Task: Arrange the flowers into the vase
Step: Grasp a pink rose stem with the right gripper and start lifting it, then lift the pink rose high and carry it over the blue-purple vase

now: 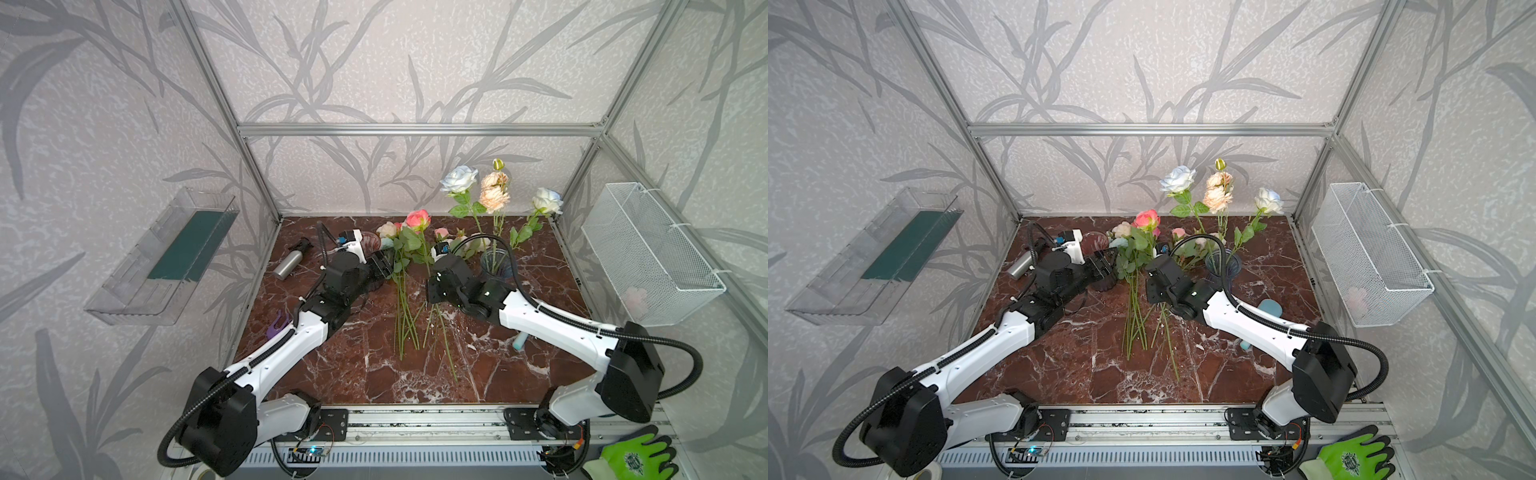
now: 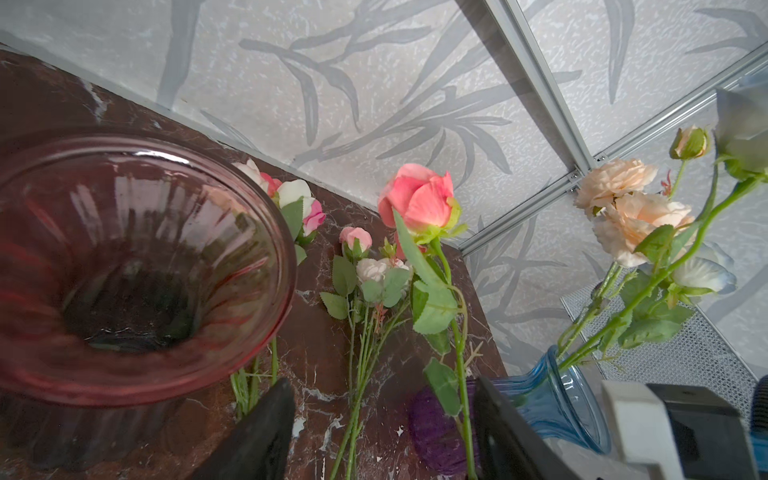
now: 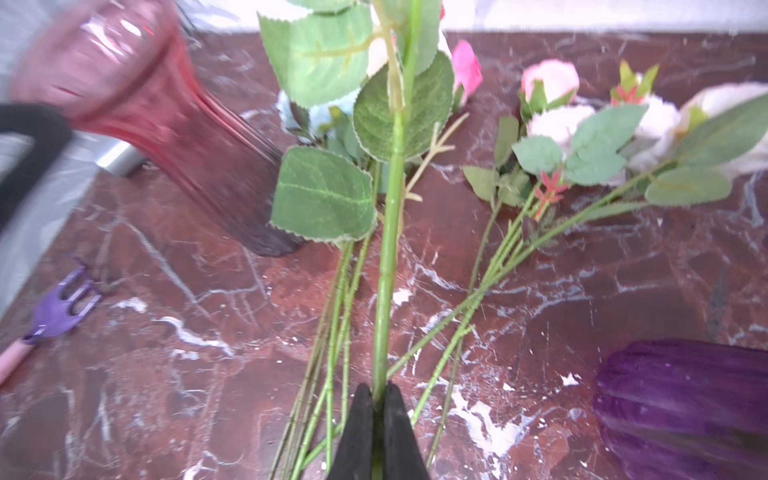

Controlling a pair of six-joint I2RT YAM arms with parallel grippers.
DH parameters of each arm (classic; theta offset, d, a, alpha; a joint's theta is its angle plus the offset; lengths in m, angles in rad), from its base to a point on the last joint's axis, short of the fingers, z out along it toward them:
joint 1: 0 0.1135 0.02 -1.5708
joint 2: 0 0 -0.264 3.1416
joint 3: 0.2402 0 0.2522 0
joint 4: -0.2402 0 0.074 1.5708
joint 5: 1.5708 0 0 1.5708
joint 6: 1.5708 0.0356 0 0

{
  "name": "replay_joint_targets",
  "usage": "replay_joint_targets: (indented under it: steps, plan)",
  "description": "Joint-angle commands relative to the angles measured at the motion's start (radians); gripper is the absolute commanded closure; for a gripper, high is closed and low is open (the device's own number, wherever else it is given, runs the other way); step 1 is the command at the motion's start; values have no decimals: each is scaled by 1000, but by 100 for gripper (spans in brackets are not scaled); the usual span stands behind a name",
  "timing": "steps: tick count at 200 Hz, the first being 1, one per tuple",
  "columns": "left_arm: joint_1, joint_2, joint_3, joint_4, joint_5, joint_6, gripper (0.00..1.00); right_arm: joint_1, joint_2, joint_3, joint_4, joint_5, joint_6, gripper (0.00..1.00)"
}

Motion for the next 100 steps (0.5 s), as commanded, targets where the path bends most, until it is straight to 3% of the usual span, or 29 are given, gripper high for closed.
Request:
replay_joint_targets:
  steps: [1,100]
  plan:
    - [4,0,29,48,43,-10,30,22,-40,-5,8,27,-39,100]
    - [3,-48,-16,227,142,-3,26,137,-185,36,9,85,-224,100]
